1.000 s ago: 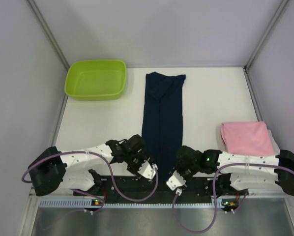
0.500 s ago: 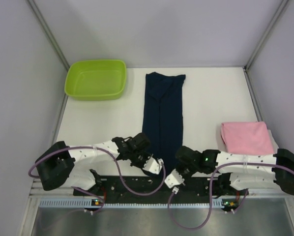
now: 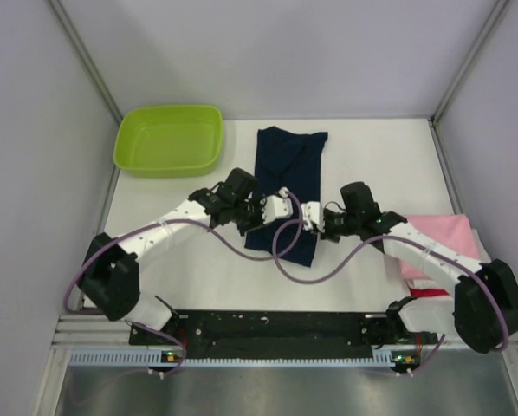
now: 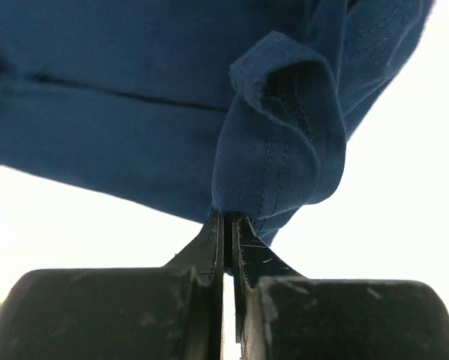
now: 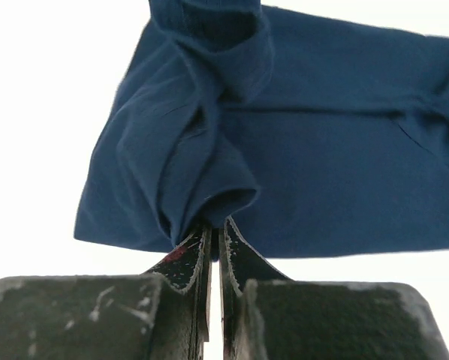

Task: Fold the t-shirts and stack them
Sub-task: Fold the folded rectangular tshirt in 1/3 of the way

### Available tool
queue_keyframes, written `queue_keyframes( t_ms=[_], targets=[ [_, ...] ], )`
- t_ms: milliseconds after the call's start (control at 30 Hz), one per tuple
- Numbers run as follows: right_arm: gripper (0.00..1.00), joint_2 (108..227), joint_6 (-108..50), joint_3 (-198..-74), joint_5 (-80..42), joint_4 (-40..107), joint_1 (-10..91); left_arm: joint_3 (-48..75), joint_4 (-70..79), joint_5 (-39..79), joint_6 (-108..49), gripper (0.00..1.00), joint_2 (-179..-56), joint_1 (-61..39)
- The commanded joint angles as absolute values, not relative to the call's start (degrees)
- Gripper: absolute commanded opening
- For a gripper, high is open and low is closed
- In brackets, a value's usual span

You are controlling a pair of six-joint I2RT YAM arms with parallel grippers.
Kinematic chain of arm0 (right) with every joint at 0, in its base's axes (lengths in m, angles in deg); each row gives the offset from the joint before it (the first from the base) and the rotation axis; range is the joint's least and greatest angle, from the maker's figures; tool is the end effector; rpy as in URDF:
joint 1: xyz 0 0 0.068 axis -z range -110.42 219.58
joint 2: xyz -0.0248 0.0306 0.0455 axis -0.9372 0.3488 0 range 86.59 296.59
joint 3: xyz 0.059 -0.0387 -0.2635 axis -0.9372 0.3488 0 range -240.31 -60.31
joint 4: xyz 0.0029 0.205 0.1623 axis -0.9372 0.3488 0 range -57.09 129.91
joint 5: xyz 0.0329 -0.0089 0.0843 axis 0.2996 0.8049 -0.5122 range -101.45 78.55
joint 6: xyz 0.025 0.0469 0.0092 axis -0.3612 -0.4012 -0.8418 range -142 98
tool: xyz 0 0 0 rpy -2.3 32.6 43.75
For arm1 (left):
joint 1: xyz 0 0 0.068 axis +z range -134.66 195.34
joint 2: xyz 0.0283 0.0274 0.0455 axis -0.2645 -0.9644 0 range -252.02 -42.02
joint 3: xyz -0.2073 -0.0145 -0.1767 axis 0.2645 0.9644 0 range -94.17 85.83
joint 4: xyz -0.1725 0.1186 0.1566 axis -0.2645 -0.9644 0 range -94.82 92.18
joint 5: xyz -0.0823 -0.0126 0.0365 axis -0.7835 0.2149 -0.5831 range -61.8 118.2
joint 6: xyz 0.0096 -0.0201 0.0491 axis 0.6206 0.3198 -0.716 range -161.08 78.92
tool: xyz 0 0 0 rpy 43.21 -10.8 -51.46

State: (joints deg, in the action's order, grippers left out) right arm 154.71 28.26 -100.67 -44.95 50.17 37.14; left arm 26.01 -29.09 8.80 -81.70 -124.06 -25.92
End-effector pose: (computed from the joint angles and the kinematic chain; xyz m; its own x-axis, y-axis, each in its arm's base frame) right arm 0.1918 0.1451 0.2240 0.2155 -0.6228 -0.7521 -0.9555 0.0242 -0.2939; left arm 0.2154 -0.2048 0.2514 0.0431 0.7791 -0.6254 0.9783 0.0941 0.1847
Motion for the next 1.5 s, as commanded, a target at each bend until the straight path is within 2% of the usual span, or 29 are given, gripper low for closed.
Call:
queue_keyframes(
  t_ms=[0,133,267,767,833,900,967,1033,1067,1167,1267,1367,1467],
  targets=[
    [0.00,161.5,23.9,-105.6,-51.5,36.4,43.8,16.5,-25.6,12.9,-75.8,0.00,-131.6,-19.9],
    [0.00,170.3,25.3,-111.2,-50.9,35.2,46.3,6.7,-29.5,10.6,-74.8,0.00,-139.7,-17.0],
    [0.00,173.8,25.1,-114.4,-51.4,33.4,49.3,0.7,-30.4,10.3,-74.9,0.00,-145.3,-15.5],
    [0.00,187.0,27.2,-125.7,-54.4,36.2,54.3,-7.3,-31.5,10.9,-73.1,0.00,-155.8,-12.4],
    [0.00,188.4,26.5,-127.1,-54.5,36.8,54.3,-7.5,-31.0,11.1,-73.0,0.08,-156.5,-12.3],
    [0.00,190.0,25.3,-128.3,-54.3,37.0,54.3,-7.4,-30.3,11.8,-72.5,0.22,-157.2,-12.3],
    [0.08,191.4,22.1,-129.7,-51.5,36.5,54.3,-7.4,-27.8,13.9,-71.2,0.36,-157.8,-11.9],
    [0.10,193.4,15.4,-132.6,-46.4,35.4,54.5,-8.3,-24.2,17.5,-69.2,0.48,-158.2,-10.8],
    [0.16,194.3,11.3,-134.3,-44.5,34.2,54.7,-9.3,-22.7,19.1,-67.6,0.53,-158.4,-9.9],
    [0.21,197.1,-3.1,-140.0,-38.1,30.8,55.9,-18.6,-24.4,19.4,-64.9,0.61,-160.5,-7.1],
    [0.34,197.9,-17.5,-145.2,-33.3,30.9,58.0,-25.2,-27.7,19.6,-64.5,0.61,-161.6,-5.7],
    [0.44,196.7,-27.0,-150.6,-33.5,39.6,59.8,-23.4,-30.0,17.9,-65.2,0.60,-158.8,-5.4],
    [0.46,192.5,-31.8,-151.8,-35.0,53.0,59.9,-14.3,-34.6,2.8,-74.2,0.49,-151.8,-5.5]
  ],
)
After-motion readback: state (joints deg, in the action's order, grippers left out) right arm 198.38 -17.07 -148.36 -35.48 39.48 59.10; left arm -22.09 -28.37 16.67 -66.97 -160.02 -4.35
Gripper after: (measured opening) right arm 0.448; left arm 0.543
